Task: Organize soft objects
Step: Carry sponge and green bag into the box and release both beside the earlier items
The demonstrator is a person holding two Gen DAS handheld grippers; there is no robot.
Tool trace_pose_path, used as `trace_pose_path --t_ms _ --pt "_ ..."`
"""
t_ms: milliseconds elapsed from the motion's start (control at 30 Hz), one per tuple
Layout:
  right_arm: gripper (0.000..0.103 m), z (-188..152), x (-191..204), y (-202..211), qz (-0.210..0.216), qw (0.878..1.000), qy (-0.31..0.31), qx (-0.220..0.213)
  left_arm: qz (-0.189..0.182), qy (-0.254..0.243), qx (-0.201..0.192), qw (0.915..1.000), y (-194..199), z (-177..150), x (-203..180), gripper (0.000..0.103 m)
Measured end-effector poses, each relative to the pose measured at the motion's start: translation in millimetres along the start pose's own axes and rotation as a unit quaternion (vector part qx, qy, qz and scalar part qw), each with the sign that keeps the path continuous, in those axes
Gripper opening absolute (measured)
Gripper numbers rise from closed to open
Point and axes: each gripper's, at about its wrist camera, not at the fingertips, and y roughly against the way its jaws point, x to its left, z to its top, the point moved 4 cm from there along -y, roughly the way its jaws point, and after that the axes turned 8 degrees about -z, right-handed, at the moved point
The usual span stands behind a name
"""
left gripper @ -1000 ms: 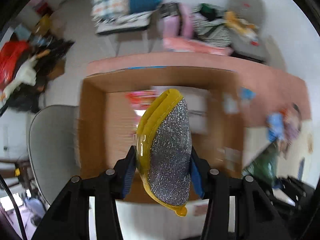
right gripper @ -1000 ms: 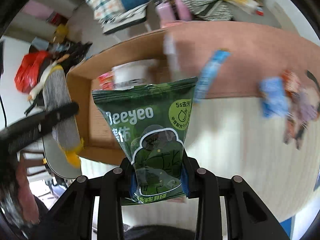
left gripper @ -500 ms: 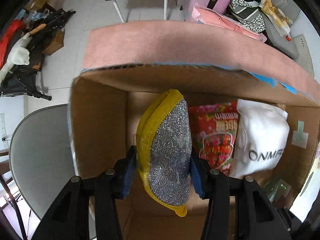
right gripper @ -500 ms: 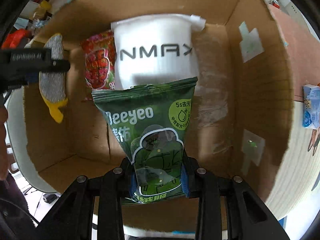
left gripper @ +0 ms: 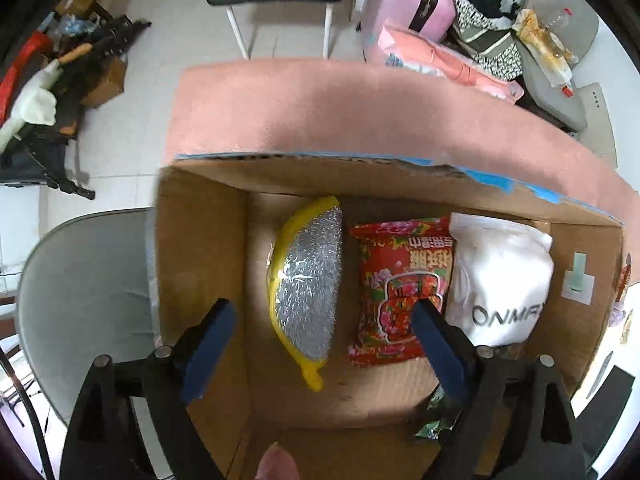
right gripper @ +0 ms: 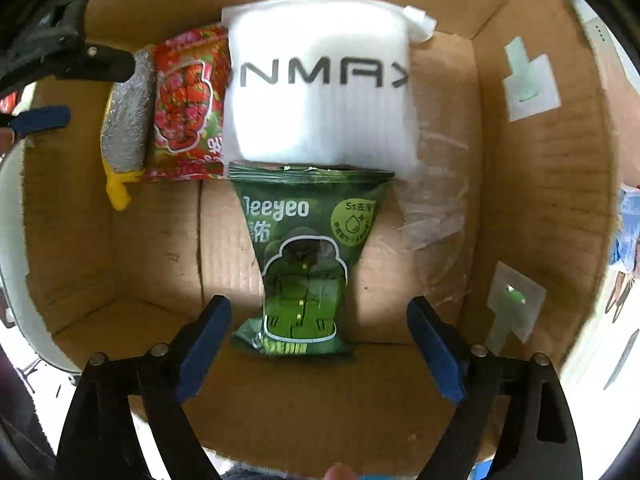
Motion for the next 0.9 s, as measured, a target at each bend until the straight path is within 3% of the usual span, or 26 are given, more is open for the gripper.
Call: trace_pose_path --t_ms 67,500,633,900 --pt "0.103 -6 -7 12 0.0 1.0 -0.008 -0.015 -0.007 -0.001 -0.012 0.9999 13 -8 -1 0.101" --pt "0.103 -41 -11 91 0.005 0.994 -0.005 -0.106 -0.013 -0.003 -0.094 0.9955 71 -96 -16 0.101" --pt "0.103 -62 -22 117 0.027 0.991 0.0 -0.128 0.007 -0.008 -0.122 0.9924 84 -128 -23 0.101" --pt "0.103 -93 -44 152 0.064 0.984 -0.004 -0.165 -0.006 -0.011 -0.157 0.9876 111 -157 -44 0.102"
